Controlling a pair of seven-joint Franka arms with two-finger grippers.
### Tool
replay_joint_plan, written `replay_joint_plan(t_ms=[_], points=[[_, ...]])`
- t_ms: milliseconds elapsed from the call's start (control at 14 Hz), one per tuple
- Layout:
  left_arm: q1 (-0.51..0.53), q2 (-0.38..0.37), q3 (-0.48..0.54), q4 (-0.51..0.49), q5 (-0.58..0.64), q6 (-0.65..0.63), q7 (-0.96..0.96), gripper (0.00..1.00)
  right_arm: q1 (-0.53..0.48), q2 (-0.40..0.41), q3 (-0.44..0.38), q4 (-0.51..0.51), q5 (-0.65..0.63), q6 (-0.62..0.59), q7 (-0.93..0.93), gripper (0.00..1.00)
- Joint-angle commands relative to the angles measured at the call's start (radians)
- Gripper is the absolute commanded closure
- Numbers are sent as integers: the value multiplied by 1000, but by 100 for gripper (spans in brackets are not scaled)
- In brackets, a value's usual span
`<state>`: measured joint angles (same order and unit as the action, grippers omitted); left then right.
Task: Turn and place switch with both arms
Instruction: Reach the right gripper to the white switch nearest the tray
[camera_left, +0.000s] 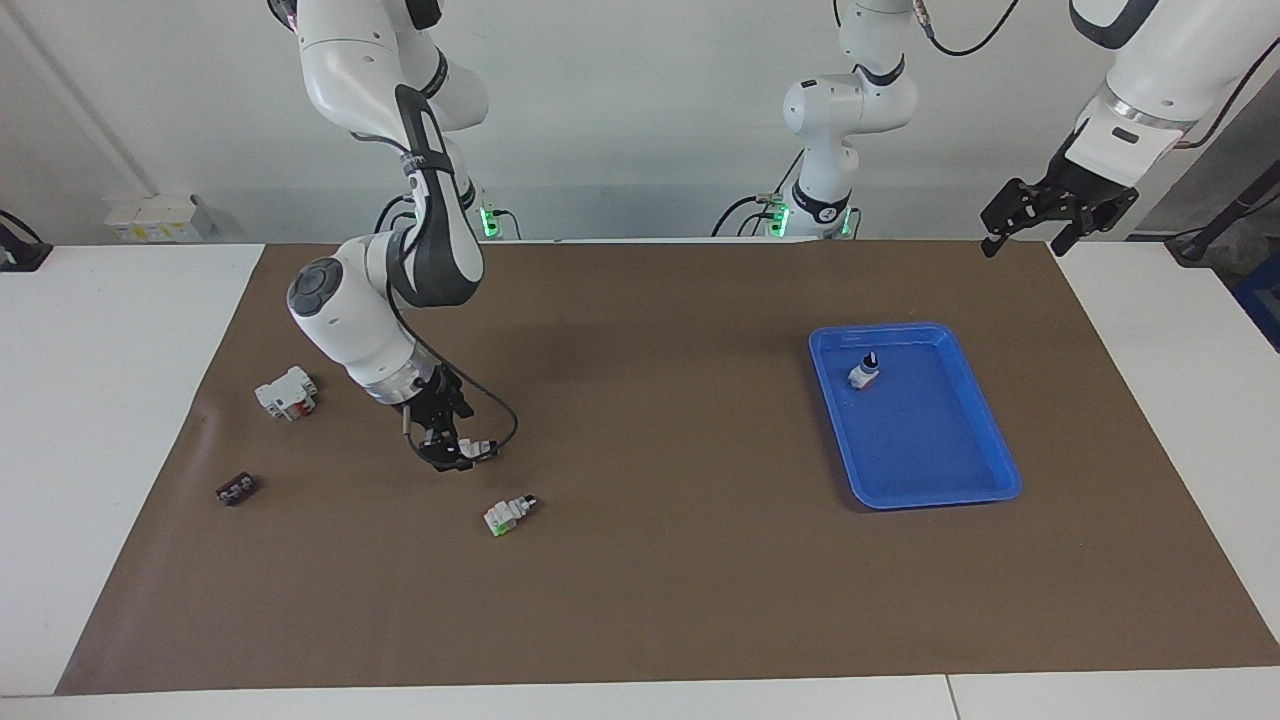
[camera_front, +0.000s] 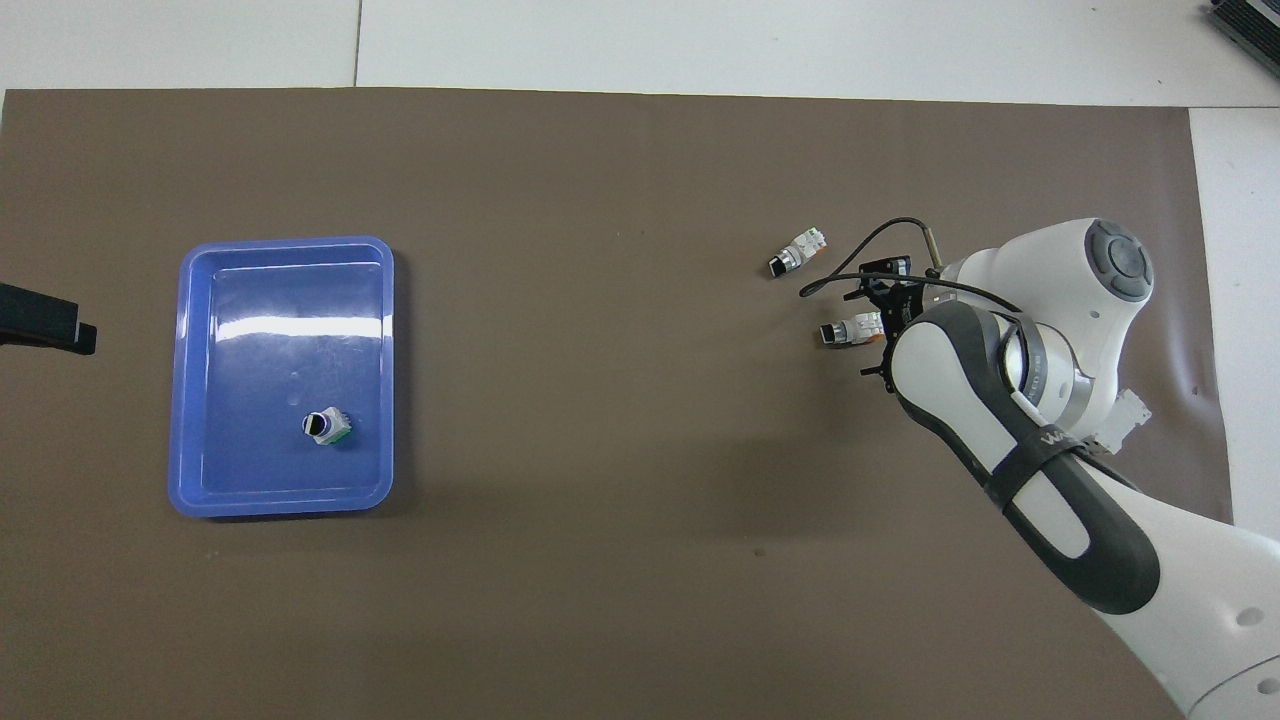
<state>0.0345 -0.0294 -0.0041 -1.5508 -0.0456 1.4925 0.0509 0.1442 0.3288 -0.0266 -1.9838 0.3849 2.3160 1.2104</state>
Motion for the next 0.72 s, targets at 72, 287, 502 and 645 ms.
replay_joint_plan(t_ms=[72, 287, 502, 645], points=[[-2, -30, 3, -35, 21, 8, 11, 0, -12, 1, 1, -13, -3, -12, -60, 0], [-2, -30, 3, -35, 19, 8, 11, 0, -28, 9, 1, -15, -14, -6, -86, 0], [-2, -30, 3, -35, 21, 8, 11, 0, -37, 13, 1, -13, -14, 2, -83, 0], [-2, -30, 3, -35, 21, 8, 11, 0, -32, 15, 2, -15, -11, 5, -77, 0]])
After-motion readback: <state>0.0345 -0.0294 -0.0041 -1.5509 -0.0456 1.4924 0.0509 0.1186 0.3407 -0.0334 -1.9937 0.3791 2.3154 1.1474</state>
